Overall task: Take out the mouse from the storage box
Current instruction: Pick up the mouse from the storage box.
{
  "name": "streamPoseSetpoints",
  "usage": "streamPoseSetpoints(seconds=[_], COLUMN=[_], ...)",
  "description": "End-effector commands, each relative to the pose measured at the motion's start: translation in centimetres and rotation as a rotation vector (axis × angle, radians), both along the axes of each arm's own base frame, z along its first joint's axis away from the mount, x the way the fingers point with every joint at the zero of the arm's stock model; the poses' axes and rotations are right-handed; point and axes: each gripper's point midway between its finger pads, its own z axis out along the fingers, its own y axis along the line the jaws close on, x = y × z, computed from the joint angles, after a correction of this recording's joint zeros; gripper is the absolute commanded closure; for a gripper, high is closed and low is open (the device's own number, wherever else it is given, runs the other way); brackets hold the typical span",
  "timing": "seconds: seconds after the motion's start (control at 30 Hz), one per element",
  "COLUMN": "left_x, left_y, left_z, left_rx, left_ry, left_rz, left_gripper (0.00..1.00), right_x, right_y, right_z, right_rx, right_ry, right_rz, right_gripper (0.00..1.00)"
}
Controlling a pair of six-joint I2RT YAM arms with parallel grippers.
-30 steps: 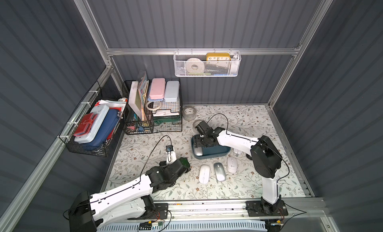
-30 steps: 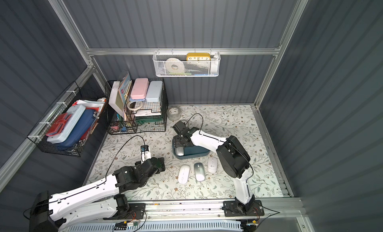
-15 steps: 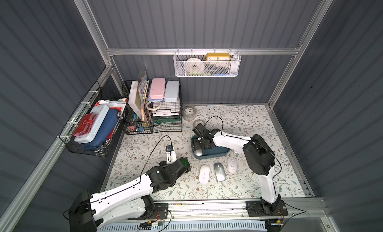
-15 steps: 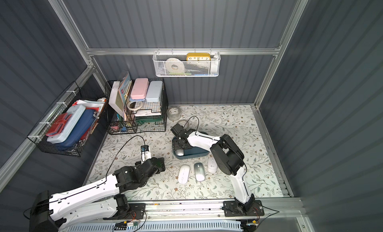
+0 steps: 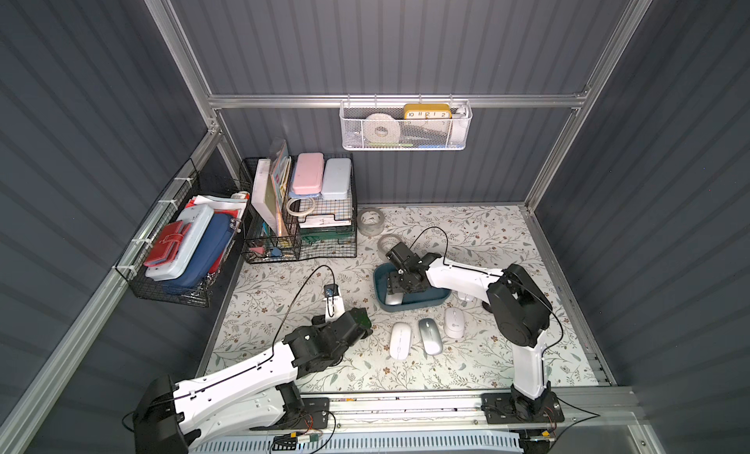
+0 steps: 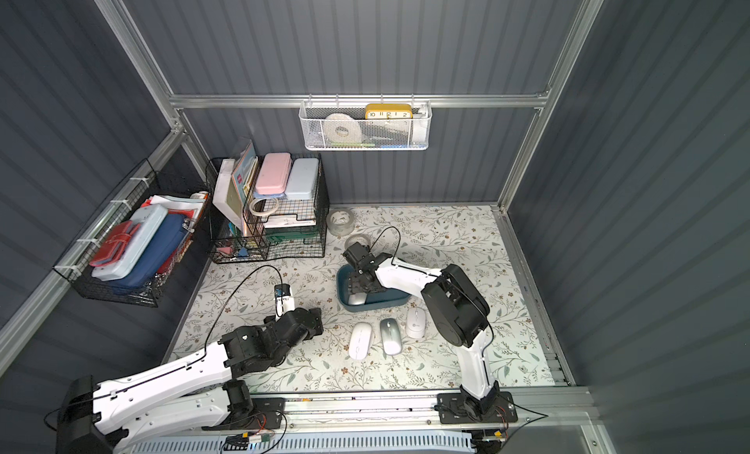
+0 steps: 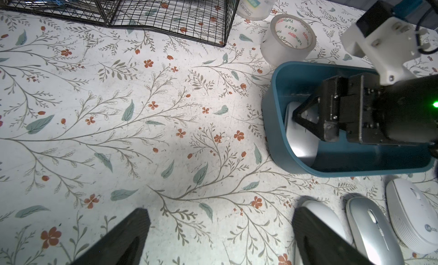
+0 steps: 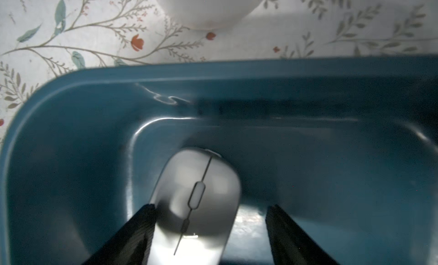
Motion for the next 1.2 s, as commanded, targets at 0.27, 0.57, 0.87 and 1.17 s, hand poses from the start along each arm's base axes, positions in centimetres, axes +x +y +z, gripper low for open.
streamPoseSetpoints(seconds=[0.27, 0.57, 0.87, 1.17], left_x=[0.0, 0.0, 0.0, 0.1], left_y=[0.3, 0.3, 0.3, 0.0], left_z=[-0.3, -0.2, -0.2, -0.1], left_rx=[0.021, 0.013, 0.016, 0.014], left_ry=[0.012, 0.007, 0.006, 0.006], left_rz=[0.007, 0.007, 0.004, -0.008], left_gripper=[0.01, 0.01, 0.01, 0.01], right_x=[-0.7, -1.4, -1.5, -0.8], right_y=[0.9, 1.8, 2.3, 2.2], right_z=[0.5, -1.7, -3.4, -0.7], right_rx=[-0.014, -0.088, -0.075, -0.072], right_ry=[0.047, 0.097, 0.125, 0.069], right_rz=[-0.124, -0.157, -0.165, -0.148], right_gripper=[0.16, 0.14, 0.23, 0.44])
